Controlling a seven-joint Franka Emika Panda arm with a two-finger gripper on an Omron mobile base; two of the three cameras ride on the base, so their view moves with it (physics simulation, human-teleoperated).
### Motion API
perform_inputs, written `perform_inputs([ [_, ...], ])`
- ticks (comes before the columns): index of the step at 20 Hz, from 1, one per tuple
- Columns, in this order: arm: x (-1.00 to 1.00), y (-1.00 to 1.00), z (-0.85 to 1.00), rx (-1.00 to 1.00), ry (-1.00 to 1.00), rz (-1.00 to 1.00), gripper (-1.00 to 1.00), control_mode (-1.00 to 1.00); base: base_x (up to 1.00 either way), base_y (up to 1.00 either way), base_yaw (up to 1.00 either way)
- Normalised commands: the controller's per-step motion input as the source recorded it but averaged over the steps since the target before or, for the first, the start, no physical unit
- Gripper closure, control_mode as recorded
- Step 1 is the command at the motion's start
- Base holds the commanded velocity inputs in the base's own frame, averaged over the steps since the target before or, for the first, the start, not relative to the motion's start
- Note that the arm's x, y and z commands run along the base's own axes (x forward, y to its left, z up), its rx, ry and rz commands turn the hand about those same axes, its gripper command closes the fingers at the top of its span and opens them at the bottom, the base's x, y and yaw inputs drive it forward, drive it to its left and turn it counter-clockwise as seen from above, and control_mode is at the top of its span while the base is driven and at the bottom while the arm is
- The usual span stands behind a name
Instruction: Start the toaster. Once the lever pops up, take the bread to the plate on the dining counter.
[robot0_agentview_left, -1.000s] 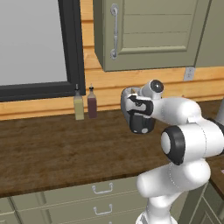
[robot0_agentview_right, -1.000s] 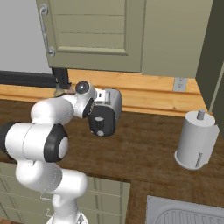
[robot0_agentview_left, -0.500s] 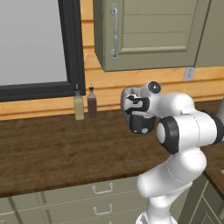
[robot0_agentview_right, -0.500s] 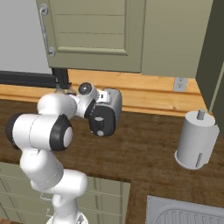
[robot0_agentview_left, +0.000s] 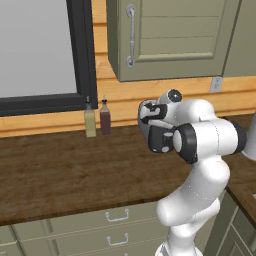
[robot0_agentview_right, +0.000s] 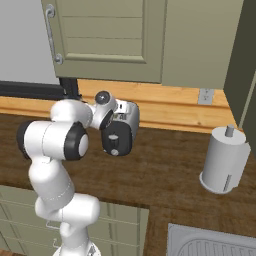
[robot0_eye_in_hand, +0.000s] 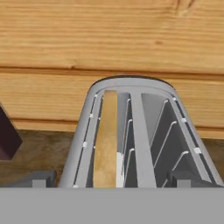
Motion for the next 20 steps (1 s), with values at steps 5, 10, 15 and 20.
perform_inputs([
  [5,0.10,0.00,-0.43,0.00,0.00,0.00,-1.00,-1.00,0.00,0.00,0.00],
  [10,0.05,0.07,-0.53,0.00,0.00,0.00,1.00,-1.00,0.00,0.00,0.00],
  [15,-0.01,0.11,-0.37,0.00,-0.03,0.00,1.00,-1.00,0.00,0.00,0.00],
  [20,-0.16,0.02,-0.09,0.00,-0.12,0.00,1.00,-1.00,0.00,0.00,0.00],
])
